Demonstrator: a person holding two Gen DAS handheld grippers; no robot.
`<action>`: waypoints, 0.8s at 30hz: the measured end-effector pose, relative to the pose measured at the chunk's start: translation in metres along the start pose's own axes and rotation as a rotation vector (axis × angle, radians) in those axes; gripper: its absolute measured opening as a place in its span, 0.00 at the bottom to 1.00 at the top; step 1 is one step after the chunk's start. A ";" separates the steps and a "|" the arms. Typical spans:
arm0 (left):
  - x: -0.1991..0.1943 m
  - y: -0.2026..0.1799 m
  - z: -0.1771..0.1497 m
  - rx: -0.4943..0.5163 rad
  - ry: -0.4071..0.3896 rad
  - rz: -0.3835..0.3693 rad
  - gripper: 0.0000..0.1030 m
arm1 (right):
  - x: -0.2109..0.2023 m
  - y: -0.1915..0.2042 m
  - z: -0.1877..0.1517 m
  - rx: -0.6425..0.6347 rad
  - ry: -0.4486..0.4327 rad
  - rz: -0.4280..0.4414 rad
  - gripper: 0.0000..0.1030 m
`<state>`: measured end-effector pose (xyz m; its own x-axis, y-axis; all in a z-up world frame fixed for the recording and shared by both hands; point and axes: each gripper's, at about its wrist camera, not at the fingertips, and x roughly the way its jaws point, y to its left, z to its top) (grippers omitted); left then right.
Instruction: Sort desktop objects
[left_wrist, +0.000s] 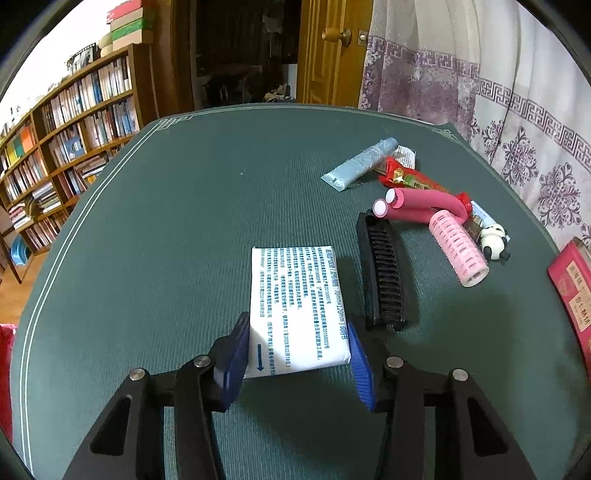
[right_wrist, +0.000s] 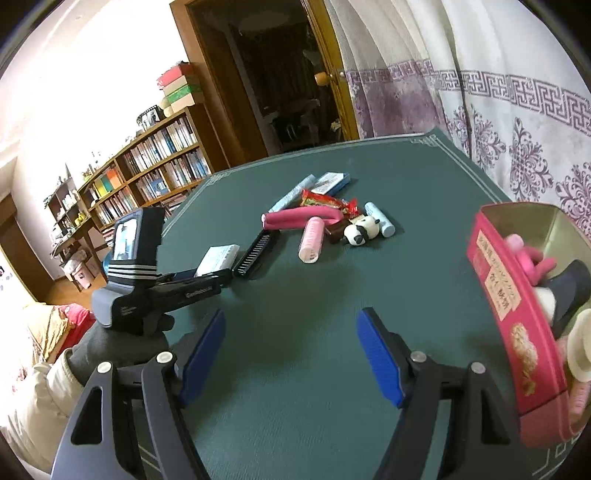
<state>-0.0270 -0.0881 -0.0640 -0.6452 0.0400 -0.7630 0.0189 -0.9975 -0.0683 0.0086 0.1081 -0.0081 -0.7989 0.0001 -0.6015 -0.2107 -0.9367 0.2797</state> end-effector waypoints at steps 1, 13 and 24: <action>-0.002 0.001 -0.001 -0.005 -0.004 -0.002 0.49 | 0.003 -0.001 0.000 0.003 0.006 0.001 0.75; -0.017 0.008 -0.005 -0.020 -0.035 -0.061 0.49 | 0.036 -0.005 0.020 0.003 0.036 -0.029 0.75; -0.027 0.036 0.006 -0.059 -0.052 -0.051 0.49 | 0.104 -0.004 0.063 -0.016 0.122 -0.010 0.54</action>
<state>-0.0132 -0.1250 -0.0417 -0.6853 0.0863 -0.7231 0.0291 -0.9889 -0.1456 -0.1092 0.1341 -0.0247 -0.7220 -0.0326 -0.6911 -0.2082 -0.9423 0.2620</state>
